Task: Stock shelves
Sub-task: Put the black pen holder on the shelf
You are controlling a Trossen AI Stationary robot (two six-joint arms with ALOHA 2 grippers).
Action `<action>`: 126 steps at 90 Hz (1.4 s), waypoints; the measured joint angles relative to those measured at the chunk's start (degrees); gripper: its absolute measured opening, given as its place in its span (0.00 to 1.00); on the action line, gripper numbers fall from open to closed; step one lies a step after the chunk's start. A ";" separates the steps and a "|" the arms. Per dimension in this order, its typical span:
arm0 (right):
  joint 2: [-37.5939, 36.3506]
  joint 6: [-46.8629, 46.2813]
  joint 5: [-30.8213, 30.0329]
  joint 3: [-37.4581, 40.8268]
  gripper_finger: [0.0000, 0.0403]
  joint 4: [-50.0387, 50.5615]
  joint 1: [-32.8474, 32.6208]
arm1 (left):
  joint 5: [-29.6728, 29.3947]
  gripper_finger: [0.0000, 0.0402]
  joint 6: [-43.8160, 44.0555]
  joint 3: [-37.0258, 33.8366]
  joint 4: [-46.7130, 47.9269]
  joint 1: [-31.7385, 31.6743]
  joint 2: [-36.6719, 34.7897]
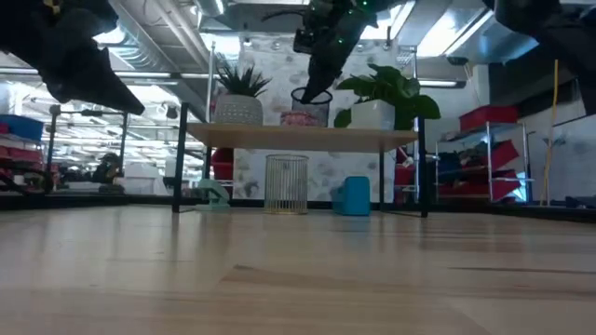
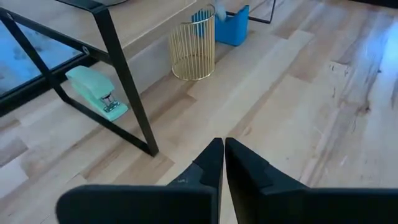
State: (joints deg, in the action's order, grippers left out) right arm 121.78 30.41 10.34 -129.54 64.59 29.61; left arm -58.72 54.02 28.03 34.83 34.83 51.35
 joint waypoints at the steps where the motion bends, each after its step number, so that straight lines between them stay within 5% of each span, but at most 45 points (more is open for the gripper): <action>1: 0.00 0.00 -0.24 0.00 0.01 -0.09 -0.01 | -0.01 0.00 0.00 0.00 0.00 0.00 0.00; 75: 0.00 1.44 -1.74 -0.02 0.22 -0.56 -0.03 | -0.02 0.00 0.22 0.00 0.02 0.02 0.00; 104: -1.14 1.49 -0.35 -0.04 0.23 -0.93 -0.45 | -0.04 0.00 1.07 0.00 0.04 0.00 0.00; 126: -4.99 1.65 -4.80 -0.11 0.23 -4.07 -1.97 | -1.16 0.00 1.46 0.00 0.09 0.00 0.00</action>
State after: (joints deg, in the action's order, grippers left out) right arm 116.78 32.07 5.55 -129.64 60.52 27.64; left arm -59.88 55.48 28.03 34.92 34.83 51.35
